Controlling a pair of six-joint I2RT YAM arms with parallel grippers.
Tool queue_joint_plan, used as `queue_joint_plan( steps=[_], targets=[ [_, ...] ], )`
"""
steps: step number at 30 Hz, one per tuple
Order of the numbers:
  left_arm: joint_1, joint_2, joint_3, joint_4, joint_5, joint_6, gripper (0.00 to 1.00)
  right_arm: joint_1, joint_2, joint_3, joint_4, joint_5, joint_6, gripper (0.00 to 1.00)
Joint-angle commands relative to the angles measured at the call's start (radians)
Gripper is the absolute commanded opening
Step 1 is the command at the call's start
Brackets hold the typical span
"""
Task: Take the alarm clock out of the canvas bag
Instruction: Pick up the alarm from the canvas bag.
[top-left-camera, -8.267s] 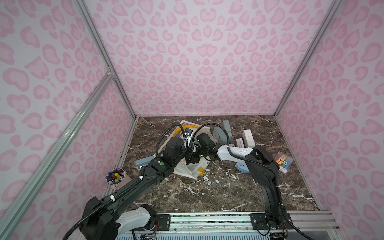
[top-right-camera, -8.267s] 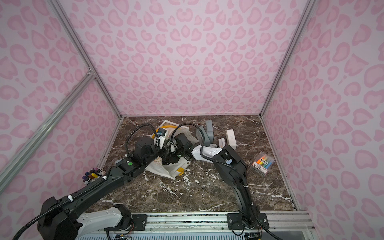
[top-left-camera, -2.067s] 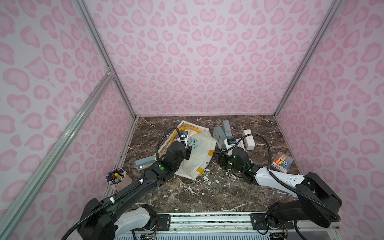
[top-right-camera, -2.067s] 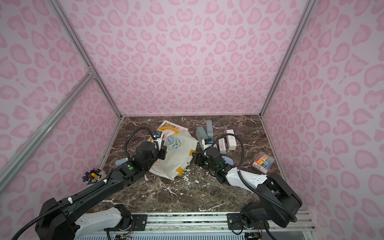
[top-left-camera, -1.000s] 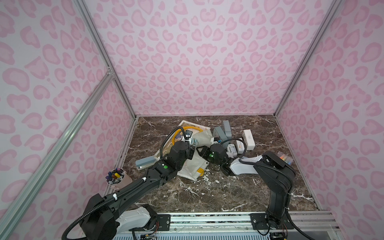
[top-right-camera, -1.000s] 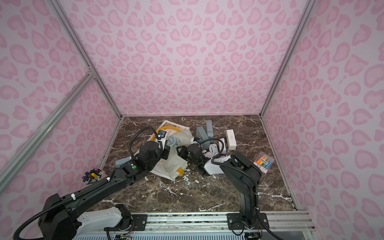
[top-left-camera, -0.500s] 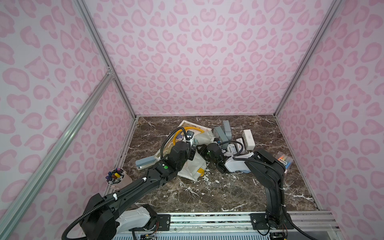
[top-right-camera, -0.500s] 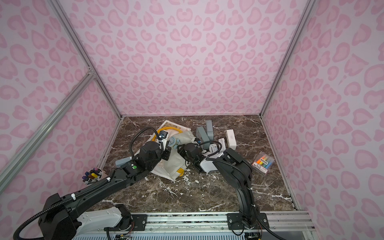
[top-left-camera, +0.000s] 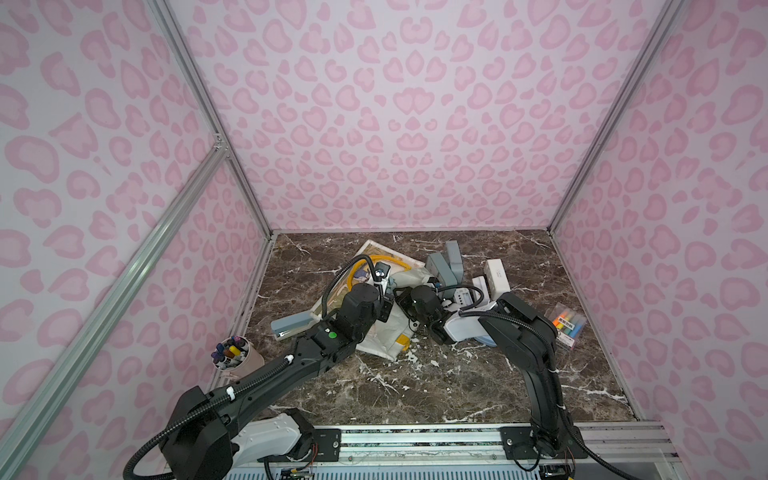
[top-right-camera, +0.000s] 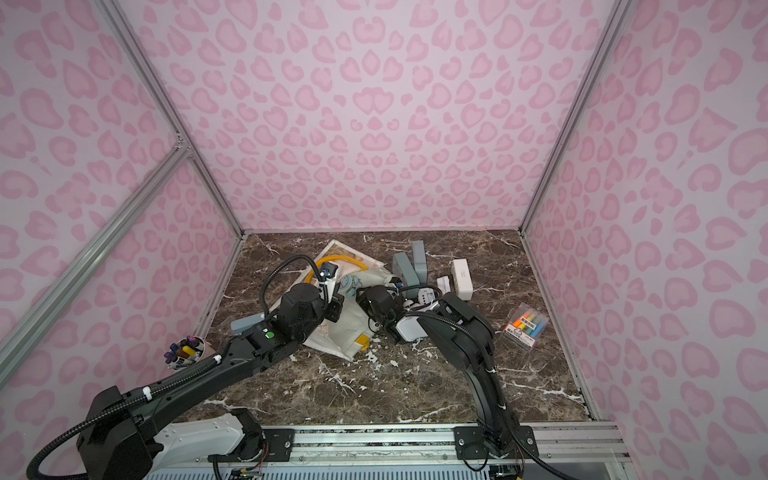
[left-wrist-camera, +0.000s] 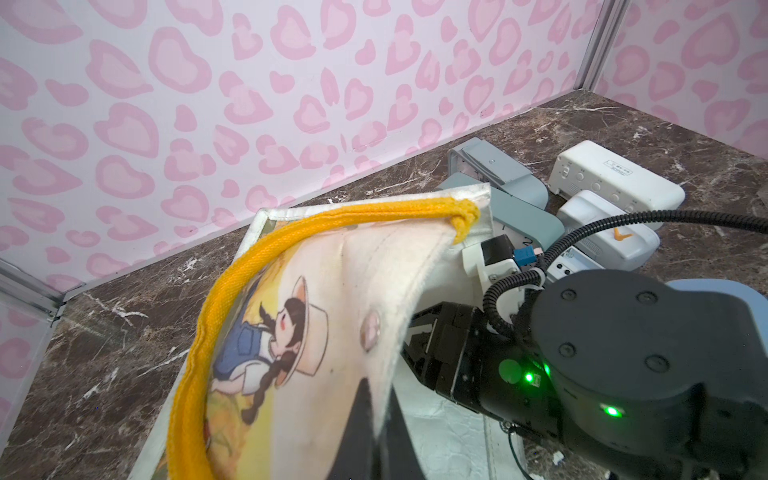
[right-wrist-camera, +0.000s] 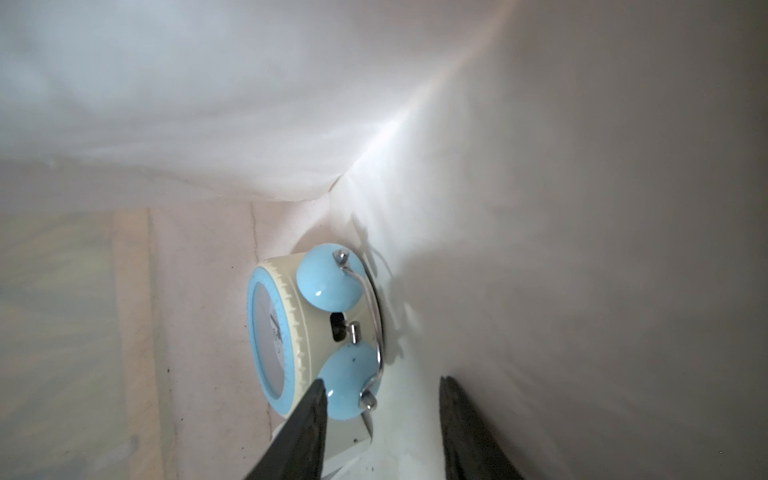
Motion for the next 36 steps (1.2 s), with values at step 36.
queue_joint_plan(
  steps=[36],
  targets=[
    [-0.008,0.008,0.015,0.058,0.035,0.001,0.03,0.004,0.121,0.088,0.145,0.045,0.119,0.37]
  ],
)
